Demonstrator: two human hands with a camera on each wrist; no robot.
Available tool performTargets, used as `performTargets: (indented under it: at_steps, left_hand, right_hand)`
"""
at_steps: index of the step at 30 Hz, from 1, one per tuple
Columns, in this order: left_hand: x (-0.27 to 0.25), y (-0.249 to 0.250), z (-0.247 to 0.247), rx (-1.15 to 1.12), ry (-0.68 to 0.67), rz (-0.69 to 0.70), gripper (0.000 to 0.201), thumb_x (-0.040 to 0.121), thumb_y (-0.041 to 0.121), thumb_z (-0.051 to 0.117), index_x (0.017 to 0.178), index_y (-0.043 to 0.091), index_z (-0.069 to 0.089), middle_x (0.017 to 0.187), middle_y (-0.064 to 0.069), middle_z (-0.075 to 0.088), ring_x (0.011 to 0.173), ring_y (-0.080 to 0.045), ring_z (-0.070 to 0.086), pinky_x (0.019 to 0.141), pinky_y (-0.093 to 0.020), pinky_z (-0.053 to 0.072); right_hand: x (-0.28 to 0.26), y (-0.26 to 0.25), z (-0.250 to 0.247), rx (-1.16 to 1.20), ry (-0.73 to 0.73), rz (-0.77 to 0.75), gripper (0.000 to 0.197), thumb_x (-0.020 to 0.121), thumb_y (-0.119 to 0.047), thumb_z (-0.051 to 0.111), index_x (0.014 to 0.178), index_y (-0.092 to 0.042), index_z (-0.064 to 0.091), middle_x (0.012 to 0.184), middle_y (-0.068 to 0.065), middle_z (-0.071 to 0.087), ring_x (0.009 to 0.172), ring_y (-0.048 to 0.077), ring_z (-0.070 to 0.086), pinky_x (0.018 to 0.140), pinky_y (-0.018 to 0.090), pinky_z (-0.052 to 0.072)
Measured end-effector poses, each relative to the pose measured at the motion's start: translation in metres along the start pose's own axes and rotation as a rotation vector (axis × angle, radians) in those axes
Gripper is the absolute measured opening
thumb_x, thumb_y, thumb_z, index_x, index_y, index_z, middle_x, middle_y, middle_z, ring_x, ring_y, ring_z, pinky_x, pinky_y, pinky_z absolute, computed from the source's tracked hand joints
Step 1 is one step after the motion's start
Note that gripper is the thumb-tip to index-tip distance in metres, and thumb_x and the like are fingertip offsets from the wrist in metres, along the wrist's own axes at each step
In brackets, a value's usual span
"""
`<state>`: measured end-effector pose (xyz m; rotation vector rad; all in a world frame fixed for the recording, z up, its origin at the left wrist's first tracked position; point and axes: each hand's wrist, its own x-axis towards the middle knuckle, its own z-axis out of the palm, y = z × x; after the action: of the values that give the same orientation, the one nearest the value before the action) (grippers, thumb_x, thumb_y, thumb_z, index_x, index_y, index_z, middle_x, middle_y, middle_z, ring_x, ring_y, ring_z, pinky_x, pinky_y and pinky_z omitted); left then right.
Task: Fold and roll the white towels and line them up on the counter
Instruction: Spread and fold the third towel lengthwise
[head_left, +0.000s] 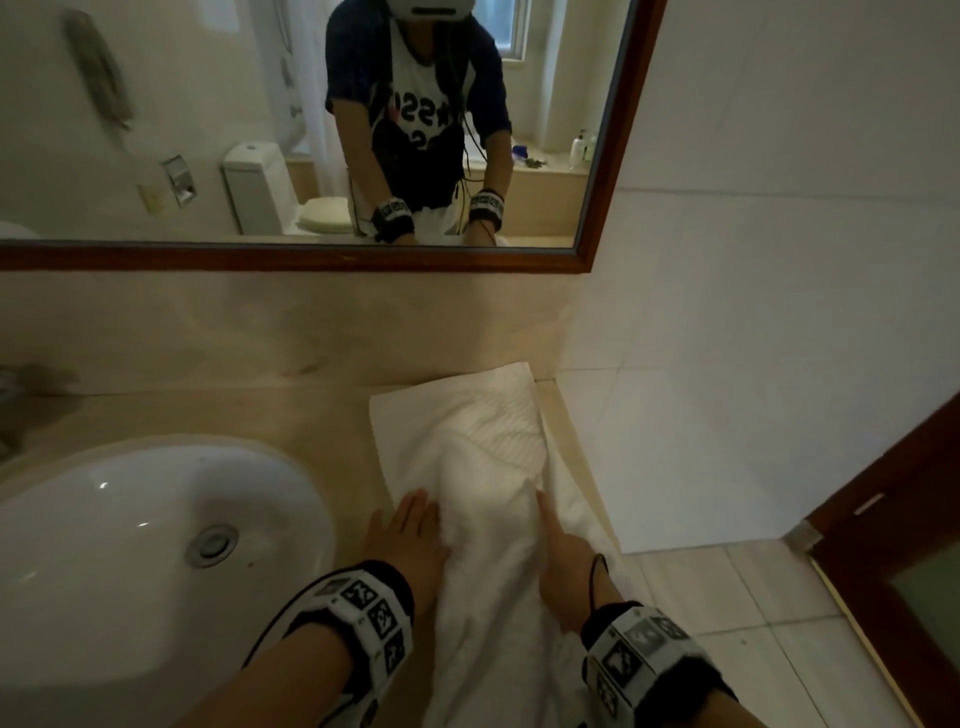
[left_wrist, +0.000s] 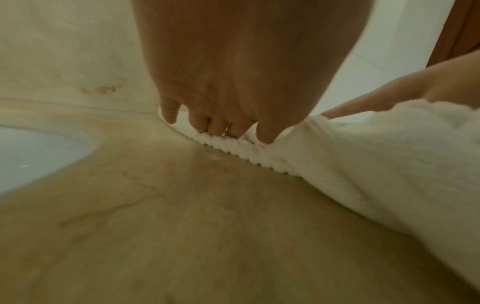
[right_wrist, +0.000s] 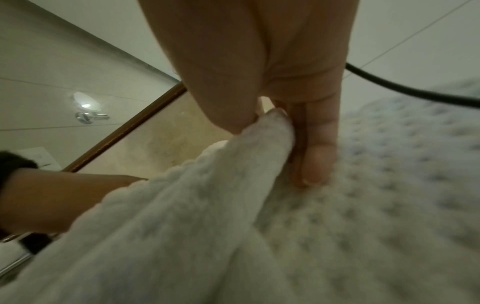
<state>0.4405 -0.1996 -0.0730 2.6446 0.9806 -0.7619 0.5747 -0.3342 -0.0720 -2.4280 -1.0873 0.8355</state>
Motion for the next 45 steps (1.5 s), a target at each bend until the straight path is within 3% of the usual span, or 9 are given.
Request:
performTargets:
  at_steps: [5, 10, 14, 17, 21, 26, 31, 36, 45]
  left_hand:
    - [0.002, -0.003, -0.001, 0.029, -0.016, 0.022, 0.060, 0.100, 0.040, 0.009, 0.150, 0.013, -0.011, 0.157, -0.003, -0.017, 0.146, -0.017, -0.013, 0.118, -0.046, 0.000]
    - [-0.003, -0.004, 0.001, 0.009, 0.006, 0.019, 0.058, 0.102, 0.034, 0.015, 0.149, 0.014, -0.011, 0.157, -0.003, -0.018, 0.146, -0.016, -0.013, 0.118, -0.046, 0.003]
    - [-0.022, -0.001, 0.005, -0.014, 0.041, -0.013, 0.062, 0.099, 0.032, 0.025, 0.150, 0.019, -0.008, 0.157, -0.006, -0.017, 0.146, -0.020, -0.012, 0.119, -0.045, 0.003]
    - [-0.038, 0.012, 0.027, -0.115, 0.111, -0.073, 0.061, 0.099, 0.037, 0.021, 0.150, 0.020, -0.007, 0.158, -0.007, -0.015, 0.146, -0.022, -0.010, 0.119, -0.044, 0.003]
    - [-0.042, 0.032, 0.043, -0.273, 0.147, -0.128, 0.058, 0.098, 0.039, 0.015, 0.151, 0.017, 0.008, 0.158, -0.007, 0.004, 0.145, -0.025, 0.007, 0.118, -0.042, 0.013]
    - [-0.050, 0.047, 0.028, -0.672, 0.338, -0.182, 0.038, 0.099, 0.031, 0.035, 0.122, 0.011, 0.057, 0.126, -0.013, 0.054, 0.112, -0.029, 0.052, 0.099, -0.034, 0.043]
    - [-0.059, 0.057, 0.020, -0.913, 0.221, -0.119, 0.037, 0.102, 0.023, 0.031, 0.123, 0.006, 0.056, 0.126, -0.014, 0.058, 0.107, -0.024, 0.054, 0.086, -0.023, 0.040]
    - [-0.050, 0.054, 0.027, -1.127, 0.241, -0.130, 0.033, 0.095, 0.008, 0.035, 0.075, 0.025, 0.055, 0.078, 0.006, 0.056, 0.089, -0.020, 0.053, 0.073, -0.025, 0.042]
    - [-0.065, 0.051, 0.029, -1.152, 0.170, -0.019, 0.020, 0.093, 0.012, 0.047, 0.094, 0.008, 0.067, 0.085, -0.013, 0.068, 0.068, -0.018, 0.056, 0.056, -0.021, 0.043]
  right_hand:
    - [-0.016, 0.014, -0.020, 0.114, 0.131, 0.110, 0.076, 0.093, -0.002, 0.039, 0.149, -0.021, -0.008, 0.132, 0.019, 0.050, 0.117, 0.029, 0.053, 0.098, 0.032, 0.043]
    - [-0.042, 0.025, -0.005, 0.300, 0.248, 0.137, 0.067, 0.088, -0.017, 0.056, 0.145, -0.014, 0.019, 0.115, 0.017, 0.061, 0.089, 0.021, 0.058, 0.058, 0.020, 0.051]
    - [-0.060, 0.027, 0.009, 0.353, 0.105, 0.167, 0.058, 0.073, -0.022, 0.062, 0.125, -0.017, 0.035, 0.101, 0.011, 0.063, 0.074, 0.032, 0.066, 0.049, 0.040, 0.058]
    - [-0.064, 0.027, 0.009, 0.399, -0.011, 0.140, 0.056, 0.076, -0.015, 0.061, 0.124, -0.015, 0.033, 0.100, 0.006, 0.059, 0.067, 0.023, 0.061, 0.041, 0.027, 0.053]
    - [-0.062, 0.030, 0.006, 0.347, -0.015, 0.065, 0.053, 0.081, -0.006, 0.055, 0.130, -0.013, 0.036, 0.105, 0.005, 0.058, 0.093, 0.020, 0.057, 0.074, 0.027, 0.056]
    - [-0.065, 0.035, 0.007, 0.391, -0.030, 0.043, 0.055, 0.084, -0.002, 0.050, 0.135, -0.015, 0.035, 0.110, 0.004, 0.057, 0.099, 0.017, 0.055, 0.073, 0.015, 0.046]
    - [-0.063, 0.037, 0.012, 0.389, -0.016, 0.022, 0.060, 0.084, 0.000, 0.046, 0.140, -0.018, 0.033, 0.127, 0.009, 0.056, 0.114, 0.024, 0.055, 0.097, 0.030, 0.047]
    - [-0.062, 0.035, 0.012, 0.346, -0.027, 0.024, 0.066, 0.085, -0.003, 0.046, 0.145, -0.022, 0.028, 0.134, 0.009, 0.052, 0.118, 0.023, 0.052, 0.100, 0.029, 0.044]
    - [-0.067, 0.031, 0.014, 0.251, -0.048, -0.014, 0.065, 0.093, -0.008, 0.041, 0.149, -0.022, 0.010, 0.152, 0.003, 0.029, 0.138, 0.019, 0.031, 0.113, 0.025, 0.022]
